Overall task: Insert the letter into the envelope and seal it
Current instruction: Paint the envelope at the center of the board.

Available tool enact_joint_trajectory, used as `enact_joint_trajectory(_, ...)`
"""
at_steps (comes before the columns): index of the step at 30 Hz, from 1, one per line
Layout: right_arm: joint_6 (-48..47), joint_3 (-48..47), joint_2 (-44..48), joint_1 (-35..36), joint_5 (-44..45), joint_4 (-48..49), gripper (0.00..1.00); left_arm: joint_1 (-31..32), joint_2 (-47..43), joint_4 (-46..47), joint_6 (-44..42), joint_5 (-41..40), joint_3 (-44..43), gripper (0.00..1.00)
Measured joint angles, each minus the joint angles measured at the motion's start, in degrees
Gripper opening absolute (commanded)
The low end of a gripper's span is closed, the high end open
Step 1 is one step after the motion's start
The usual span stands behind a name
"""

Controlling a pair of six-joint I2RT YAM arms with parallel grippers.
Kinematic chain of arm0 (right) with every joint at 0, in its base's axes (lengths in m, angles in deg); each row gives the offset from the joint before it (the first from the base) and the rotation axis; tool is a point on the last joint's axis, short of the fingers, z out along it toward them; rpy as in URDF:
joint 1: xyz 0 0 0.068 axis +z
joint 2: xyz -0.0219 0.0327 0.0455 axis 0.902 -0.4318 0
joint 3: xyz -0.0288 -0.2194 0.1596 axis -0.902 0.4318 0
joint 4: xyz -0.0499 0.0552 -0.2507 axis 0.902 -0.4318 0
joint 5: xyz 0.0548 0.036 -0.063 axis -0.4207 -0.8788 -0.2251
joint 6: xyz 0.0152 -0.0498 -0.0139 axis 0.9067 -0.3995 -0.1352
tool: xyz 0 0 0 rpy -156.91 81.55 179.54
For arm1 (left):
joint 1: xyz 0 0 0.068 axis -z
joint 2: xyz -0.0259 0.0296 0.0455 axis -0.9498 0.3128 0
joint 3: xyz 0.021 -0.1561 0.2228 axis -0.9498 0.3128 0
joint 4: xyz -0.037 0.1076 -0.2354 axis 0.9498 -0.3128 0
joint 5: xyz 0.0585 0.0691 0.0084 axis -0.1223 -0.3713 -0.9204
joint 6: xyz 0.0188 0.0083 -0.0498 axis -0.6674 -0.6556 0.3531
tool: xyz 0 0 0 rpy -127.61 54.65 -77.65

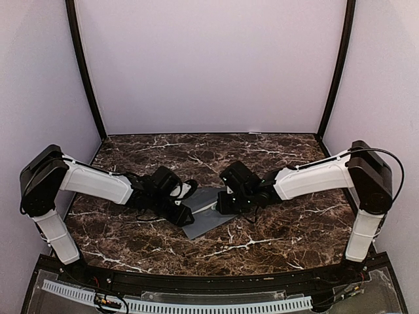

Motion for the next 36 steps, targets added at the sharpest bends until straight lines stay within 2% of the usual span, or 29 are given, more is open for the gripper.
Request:
enact_joint_trajectory(11,-1.4,-0.1,0.0,0.8,-1.0,-0.1,0.00,0.0,0.0,0.0,0.0,0.0,0.0,0.42)
enact_joint_trajectory(21,-1.6,-3.9,-3.2,3.9,-3.5,0.2,0.00,0.0,0.0,0.0,0.0,0.1,0.0,0.42)
enact_joint_trajectory(36,-1.3,-3.8,-2.1,1.6,0.6,-2.7,0.00,0.0,0.0,0.0,0.0,0.0,0.0,0.42)
